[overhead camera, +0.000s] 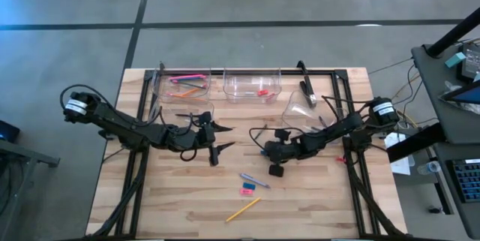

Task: Sort crayons/erasers/pens/pencils in bins
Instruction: Put the blue eraser into the top right transparent bin

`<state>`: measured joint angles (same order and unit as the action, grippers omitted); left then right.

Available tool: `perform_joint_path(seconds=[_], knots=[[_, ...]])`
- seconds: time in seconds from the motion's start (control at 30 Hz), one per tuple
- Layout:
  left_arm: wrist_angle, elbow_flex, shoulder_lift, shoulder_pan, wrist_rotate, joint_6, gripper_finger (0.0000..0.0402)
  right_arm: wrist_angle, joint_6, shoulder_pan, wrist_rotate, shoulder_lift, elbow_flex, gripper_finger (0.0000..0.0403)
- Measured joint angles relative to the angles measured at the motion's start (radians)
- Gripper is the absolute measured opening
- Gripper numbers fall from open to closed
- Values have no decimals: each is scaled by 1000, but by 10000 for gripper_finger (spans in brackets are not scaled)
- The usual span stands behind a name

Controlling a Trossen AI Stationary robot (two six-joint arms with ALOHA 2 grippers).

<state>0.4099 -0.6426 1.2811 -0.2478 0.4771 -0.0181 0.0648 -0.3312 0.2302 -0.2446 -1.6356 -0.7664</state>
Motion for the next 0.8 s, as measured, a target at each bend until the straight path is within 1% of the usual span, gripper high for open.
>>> perform_joint_path(seconds=[0.07,0.13,0.2,0.3,0.43,0.5,0.53,0.57,0.63,0.7,0.8], knots=[[-1,0,-2,0,0,0,219,9,10,0,23,20,0,24],[-1,0,-5,-5,0,0,219,43,26,1,57,54,-8,19],[-2,1,-15,-9,-1,1,219,52,56,-4,65,107,-34,18],[-1,1,-32,-10,-1,4,219,75,118,-46,34,213,-83,17],[-2,2,-46,-9,-1,7,219,78,233,-156,-46,334,-138,16],[-1,2,-47,-9,-1,7,219,70,273,-250,-56,373,-158,15],[-1,2,-47,-9,-1,6,219,71,284,-305,-44,384,-165,15],[-1,1,-47,-9,-1,6,219,74,305,-363,-4,387,-170,17],[-1,-2,-46,-10,-1,-2,219,82,338,-472,123,377,-178,24],[-1,-5,-46,-12,-1,-2,219,83,331,-574,244,355,-192,36],[-2,-7,-46,-15,-1,-2,219,78,310,-698,335,306,-215,56]])
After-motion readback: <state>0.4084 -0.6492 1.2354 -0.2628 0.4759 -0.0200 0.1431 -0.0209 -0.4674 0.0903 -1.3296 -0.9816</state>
